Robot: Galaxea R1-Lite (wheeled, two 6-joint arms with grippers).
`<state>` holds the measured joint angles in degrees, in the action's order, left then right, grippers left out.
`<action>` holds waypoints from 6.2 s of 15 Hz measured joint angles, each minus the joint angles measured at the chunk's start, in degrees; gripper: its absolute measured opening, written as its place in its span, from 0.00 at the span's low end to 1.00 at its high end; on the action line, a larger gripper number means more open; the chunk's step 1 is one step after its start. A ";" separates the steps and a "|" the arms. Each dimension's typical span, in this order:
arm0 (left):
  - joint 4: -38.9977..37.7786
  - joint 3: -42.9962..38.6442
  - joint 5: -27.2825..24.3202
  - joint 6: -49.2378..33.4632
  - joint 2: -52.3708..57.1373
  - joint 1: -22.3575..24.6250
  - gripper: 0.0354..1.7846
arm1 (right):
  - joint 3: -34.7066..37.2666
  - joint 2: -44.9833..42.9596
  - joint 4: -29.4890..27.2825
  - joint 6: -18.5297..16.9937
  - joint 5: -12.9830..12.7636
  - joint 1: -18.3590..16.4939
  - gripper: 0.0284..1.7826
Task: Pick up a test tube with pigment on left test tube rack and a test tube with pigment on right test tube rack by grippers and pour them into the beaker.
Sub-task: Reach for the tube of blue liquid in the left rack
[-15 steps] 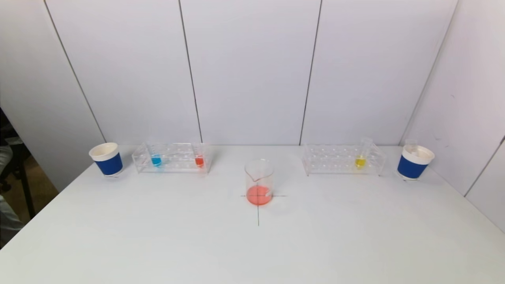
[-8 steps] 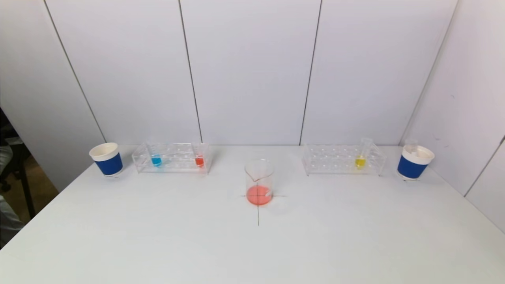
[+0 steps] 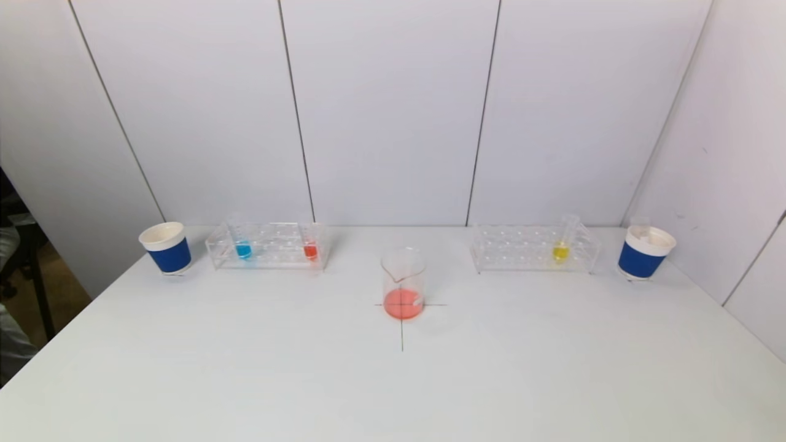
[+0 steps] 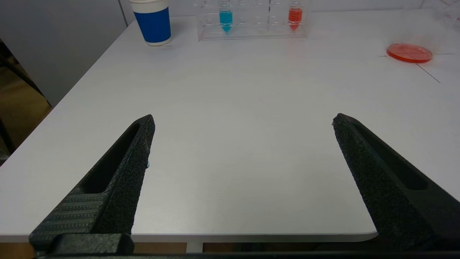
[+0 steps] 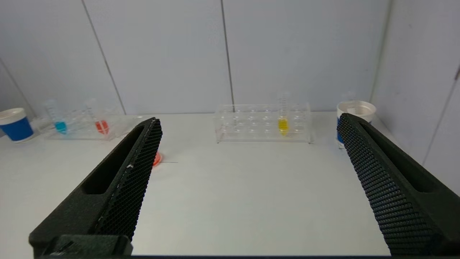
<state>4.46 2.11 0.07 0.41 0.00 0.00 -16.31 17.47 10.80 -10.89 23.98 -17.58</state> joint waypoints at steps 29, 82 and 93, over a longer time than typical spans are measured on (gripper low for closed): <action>0.00 0.01 0.00 0.02 0.00 0.00 0.97 | -17.48 -1.71 -27.25 7.19 -18.05 12.24 1.00; 0.00 0.01 0.00 0.00 0.00 0.00 0.97 | 16.31 -17.42 -10.58 8.89 -25.73 17.91 1.00; 0.00 0.01 -0.02 -0.04 0.00 0.00 0.97 | 16.31 -17.44 -10.58 8.87 -25.73 17.93 1.00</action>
<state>4.46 2.12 0.05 0.38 0.00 0.00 0.00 0.02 0.22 -2.01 -1.76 0.35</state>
